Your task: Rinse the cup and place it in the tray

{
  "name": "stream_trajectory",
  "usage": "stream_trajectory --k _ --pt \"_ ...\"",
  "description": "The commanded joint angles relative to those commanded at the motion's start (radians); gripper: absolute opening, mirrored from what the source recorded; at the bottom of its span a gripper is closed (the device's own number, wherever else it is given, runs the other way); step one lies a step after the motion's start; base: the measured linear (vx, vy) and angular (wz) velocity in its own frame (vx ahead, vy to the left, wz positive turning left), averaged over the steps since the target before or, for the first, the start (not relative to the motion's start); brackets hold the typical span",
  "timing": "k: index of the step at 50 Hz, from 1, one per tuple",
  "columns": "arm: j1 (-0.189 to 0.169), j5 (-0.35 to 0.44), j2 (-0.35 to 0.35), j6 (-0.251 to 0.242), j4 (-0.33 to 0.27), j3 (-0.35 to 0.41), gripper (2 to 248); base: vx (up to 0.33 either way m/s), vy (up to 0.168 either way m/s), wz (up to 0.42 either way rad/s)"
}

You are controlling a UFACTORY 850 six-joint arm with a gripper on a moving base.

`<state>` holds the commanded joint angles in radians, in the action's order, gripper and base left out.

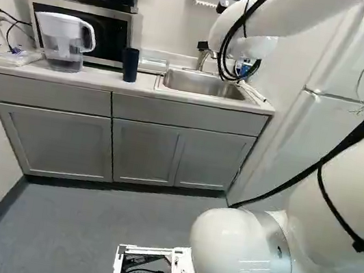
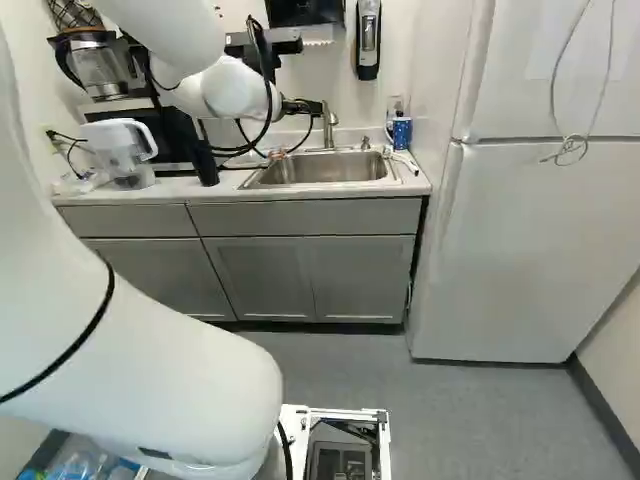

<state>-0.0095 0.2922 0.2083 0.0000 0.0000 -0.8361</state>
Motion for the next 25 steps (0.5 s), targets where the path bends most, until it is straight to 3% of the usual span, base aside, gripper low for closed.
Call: stream_trajectory --k 25 --pt "0.000 0.000 0.000 0.000 0.000 0.000 247 0.118 -0.042 0.133"
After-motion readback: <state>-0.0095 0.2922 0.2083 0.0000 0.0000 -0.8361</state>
